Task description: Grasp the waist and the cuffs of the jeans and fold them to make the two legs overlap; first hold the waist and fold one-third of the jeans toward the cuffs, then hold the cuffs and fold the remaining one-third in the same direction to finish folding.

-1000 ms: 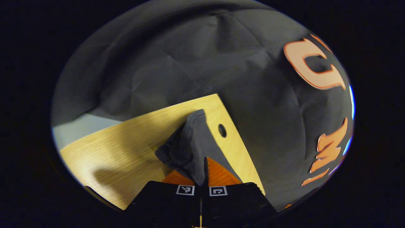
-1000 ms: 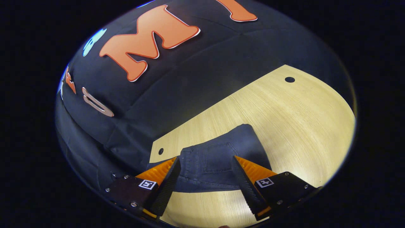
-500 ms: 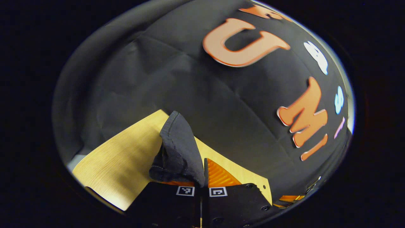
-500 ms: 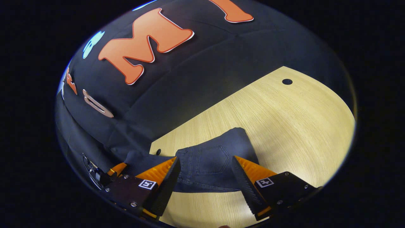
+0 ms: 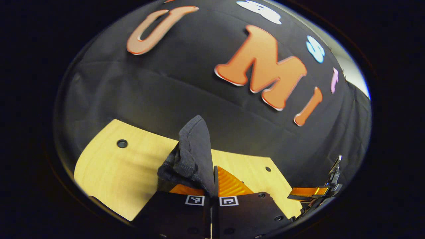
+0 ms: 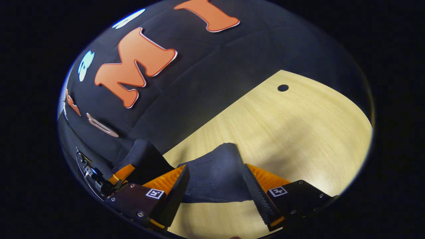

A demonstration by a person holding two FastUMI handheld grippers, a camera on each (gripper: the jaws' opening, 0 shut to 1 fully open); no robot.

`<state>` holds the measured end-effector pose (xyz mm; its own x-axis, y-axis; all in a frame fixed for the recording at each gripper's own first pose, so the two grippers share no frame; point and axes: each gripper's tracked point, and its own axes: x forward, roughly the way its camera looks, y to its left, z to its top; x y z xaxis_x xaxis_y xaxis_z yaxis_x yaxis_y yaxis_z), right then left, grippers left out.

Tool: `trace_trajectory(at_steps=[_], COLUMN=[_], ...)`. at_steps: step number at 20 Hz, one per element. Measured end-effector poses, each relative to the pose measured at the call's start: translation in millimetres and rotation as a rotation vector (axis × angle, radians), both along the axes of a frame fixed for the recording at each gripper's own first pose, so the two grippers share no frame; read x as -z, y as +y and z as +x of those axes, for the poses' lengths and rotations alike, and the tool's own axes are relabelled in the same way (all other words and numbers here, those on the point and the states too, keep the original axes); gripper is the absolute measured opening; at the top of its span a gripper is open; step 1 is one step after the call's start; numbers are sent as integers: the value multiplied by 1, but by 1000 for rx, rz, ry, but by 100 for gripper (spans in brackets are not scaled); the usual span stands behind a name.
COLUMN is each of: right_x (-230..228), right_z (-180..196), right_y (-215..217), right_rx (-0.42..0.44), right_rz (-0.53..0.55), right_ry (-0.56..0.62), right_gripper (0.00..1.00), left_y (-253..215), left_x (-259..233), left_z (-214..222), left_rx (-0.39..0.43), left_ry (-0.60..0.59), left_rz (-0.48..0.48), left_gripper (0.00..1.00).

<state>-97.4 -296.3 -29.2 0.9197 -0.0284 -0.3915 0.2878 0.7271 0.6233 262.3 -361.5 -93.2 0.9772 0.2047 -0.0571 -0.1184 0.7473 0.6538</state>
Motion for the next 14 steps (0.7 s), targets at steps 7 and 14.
trace_trajectory(at_steps=[7, 14], right_x=[19, 30], right_z=[-31, -46], right_y=[-47, -74], right_rx=[42, 58], right_rz=[38, 34], right_ry=[18, 34], right_gripper=[98, 98], left_y=[32, 67], left_x=[107, 182], left_z=[68, 82], left_rx=[-167, -256], left_ry=[170, 263], left_rz=[218, 247], left_gripper=[3, 10])
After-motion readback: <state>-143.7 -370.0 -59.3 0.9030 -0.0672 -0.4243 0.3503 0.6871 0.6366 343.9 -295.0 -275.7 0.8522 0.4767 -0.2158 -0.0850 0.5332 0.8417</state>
